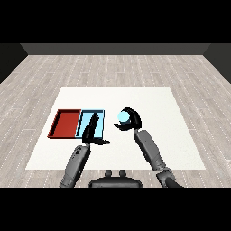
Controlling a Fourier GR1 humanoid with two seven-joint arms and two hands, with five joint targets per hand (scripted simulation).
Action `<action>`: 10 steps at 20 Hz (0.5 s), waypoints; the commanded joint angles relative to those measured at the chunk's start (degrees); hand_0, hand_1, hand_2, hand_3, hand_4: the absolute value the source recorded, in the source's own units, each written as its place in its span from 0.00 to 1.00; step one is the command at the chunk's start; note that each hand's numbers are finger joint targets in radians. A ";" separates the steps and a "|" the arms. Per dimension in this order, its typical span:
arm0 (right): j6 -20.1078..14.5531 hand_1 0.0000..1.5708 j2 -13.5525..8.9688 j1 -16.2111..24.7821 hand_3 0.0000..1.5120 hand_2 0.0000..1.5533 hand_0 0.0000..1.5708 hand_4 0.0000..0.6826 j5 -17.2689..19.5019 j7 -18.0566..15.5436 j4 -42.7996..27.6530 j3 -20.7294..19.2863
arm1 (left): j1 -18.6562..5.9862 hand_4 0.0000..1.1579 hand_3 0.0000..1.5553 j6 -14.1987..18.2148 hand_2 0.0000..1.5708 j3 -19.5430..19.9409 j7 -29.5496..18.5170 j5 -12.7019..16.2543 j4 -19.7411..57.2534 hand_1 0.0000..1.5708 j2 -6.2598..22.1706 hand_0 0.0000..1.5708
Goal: Pick the blue can and put it in the blue box
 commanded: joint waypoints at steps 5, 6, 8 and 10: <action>-3.21 0.90 0.26 2.92 0.94 0.93 0.90 0.97 -0.79 0.49 -4.45 5.88 | -6.52 0.00 0.00 9.93 0.00 -8.88 0.79 3.55 6.74 0.00 -0.04 0.00; -5.82 0.90 0.27 4.01 0.94 0.93 0.90 0.97 -1.85 0.54 -6.61 8.86 | -6.76 0.00 0.00 6.44 0.00 -5.86 -1.93 4.75 9.81 0.00 -0.04 0.00; -3.98 0.90 0.27 1.88 0.94 0.93 0.90 0.97 -1.57 2.06 -4.92 5.98 | -7.34 0.00 0.00 10.29 0.00 -9.66 -1.52 5.56 9.75 0.00 -0.05 0.00; -2.46 0.90 0.27 1.26 0.93 0.93 0.90 0.97 0.20 3.57 -7.26 4.69 | -10.50 0.00 0.00 12.51 0.00 -11.80 -2.38 7.62 15.15 0.00 -0.05 0.00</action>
